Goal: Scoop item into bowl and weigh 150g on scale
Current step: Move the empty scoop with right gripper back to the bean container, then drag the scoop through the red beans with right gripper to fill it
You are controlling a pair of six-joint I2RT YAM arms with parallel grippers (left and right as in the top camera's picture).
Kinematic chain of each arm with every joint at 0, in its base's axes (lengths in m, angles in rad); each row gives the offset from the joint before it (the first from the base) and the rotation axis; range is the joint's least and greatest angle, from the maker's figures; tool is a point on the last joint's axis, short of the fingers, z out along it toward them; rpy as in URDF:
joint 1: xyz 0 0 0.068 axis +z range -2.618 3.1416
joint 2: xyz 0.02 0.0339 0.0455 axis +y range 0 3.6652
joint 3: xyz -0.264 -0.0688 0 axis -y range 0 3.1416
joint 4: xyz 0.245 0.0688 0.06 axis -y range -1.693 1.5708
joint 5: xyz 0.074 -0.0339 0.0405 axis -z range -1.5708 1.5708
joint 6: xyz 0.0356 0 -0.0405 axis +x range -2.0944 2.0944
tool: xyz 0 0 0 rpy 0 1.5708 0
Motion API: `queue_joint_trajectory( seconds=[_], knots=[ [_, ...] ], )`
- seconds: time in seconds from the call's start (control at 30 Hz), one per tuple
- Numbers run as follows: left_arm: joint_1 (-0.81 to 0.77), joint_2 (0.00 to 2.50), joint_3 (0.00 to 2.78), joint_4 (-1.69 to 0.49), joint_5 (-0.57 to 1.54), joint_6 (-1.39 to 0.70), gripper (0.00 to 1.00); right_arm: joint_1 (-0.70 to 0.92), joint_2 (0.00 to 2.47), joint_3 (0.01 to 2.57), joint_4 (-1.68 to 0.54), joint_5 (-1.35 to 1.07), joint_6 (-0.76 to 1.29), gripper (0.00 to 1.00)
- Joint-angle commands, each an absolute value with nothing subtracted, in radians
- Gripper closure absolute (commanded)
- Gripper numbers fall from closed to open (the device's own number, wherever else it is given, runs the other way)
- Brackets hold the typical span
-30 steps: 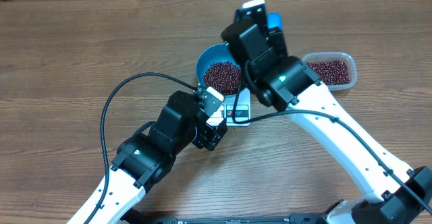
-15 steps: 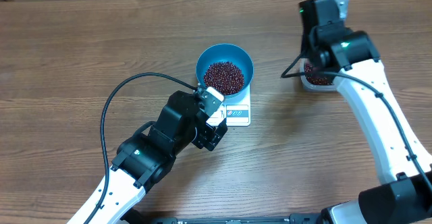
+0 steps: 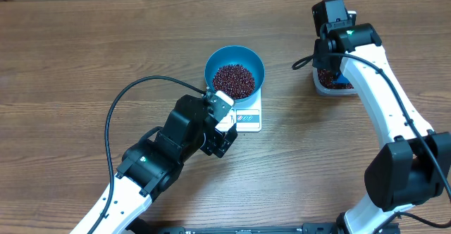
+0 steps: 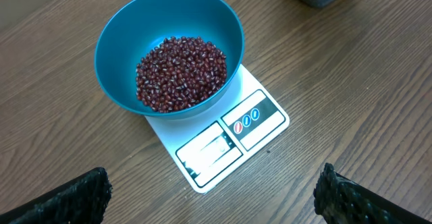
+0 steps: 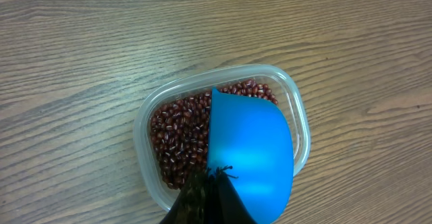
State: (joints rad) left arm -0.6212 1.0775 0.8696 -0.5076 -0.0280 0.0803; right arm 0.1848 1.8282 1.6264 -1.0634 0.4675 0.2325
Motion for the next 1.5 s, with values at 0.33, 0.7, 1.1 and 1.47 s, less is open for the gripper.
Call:
queue_joint_trajectory(
  seconds=[0.33, 0.7, 1.1, 1.47],
  knots=[
    [-0.621, 1.080, 0.865, -0.505, -0.033, 0.074, 0.00, 0.109, 1.877, 1.576, -1.005, 0.495, 0.228, 0.96],
    [-0.621, 1.080, 0.865, -0.505, -0.033, 0.074, 0.00, 0.109, 1.907, 1.571, -0.959, 0.407, 0.183, 0.96],
    [-0.621, 1.080, 0.865, -0.505, -0.033, 0.074, 0.00, 0.109, 1.948, 1.571, -0.955, 0.289, 0.101, 0.96],
    [-0.621, 1.080, 0.865, -0.505, -0.033, 0.074, 0.00, 0.109, 1.947, 1.572, -0.950, 0.177, 0.096, 0.96]
  ],
)
